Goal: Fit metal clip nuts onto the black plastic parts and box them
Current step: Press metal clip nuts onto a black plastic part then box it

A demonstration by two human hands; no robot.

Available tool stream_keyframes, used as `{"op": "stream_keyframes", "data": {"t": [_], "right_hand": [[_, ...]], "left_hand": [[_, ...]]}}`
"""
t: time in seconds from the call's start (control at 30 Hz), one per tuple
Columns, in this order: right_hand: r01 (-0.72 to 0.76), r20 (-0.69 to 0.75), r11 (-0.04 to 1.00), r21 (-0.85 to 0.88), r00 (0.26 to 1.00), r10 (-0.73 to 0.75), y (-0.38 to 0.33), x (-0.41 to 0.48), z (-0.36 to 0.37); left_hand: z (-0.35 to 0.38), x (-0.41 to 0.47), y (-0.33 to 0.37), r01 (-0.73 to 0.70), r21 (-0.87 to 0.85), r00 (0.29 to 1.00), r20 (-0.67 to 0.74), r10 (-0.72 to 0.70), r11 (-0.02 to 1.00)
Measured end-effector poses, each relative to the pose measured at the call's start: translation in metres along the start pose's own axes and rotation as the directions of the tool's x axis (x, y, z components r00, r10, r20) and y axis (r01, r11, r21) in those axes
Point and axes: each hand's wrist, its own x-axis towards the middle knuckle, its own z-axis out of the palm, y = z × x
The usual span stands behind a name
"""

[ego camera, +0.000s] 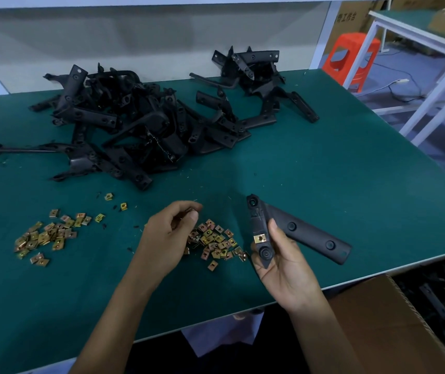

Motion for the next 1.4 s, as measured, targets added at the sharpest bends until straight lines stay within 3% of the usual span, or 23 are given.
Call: {"op": "stream_keyframes", "data": {"t": [0.3,0.47,0.77,1.0,1.07,1.13,1.2,1.4], "right_hand": [[-0.005,0.004,1.0,-0.006,1.0,0.005,-0.001,-0.001,0.003],[-0.004,0.006,1.0,-0.004,1.0,0.004,-0.002,-0.001,0.003],[-0.004,0.01,1.0,0.017,1.0,0.004,-0.003,-0.003,0.003],[0.008,0.01,1.0,0.015,1.0,-0.009,-0.001,-0.002,0.001],[0.002,0.014,1.0,0.003,1.0,-0.002,-0.002,-0.001,-0.001],[-0.007,0.035,1.0,-0.008,0.999,0.007,-0.002,-0.001,-0.001],[-0.012,0.046,1.0,-0.027,0.999,0.013,-0.001,-0.001,-0.001],[-0.01,0.008,0.998,-0.063,1.0,0.01,-0.001,0.0,-0.001]], "left_hand": [[-0.003,0.0,0.003,-0.003,0.064,1.0,-0.025,0.005,0.998],[-0.005,-0.003,0.005,-0.057,0.2,0.998,-0.003,0.058,0.978],[-0.007,-0.003,0.007,-0.037,0.171,0.998,-0.033,0.044,0.985],[-0.006,-0.007,0.009,-0.087,0.384,0.983,-0.115,0.141,0.919],[0.0,-0.008,0.016,-0.092,0.278,0.982,-0.134,0.134,0.956],[0.014,-0.011,0.027,-0.034,-0.025,0.997,-0.075,0.032,0.999],[0.029,-0.015,0.039,0.057,-0.251,0.998,0.016,-0.055,0.966],[0.053,-0.018,0.055,0.199,-0.497,0.979,0.138,-0.15,0.844]]}}
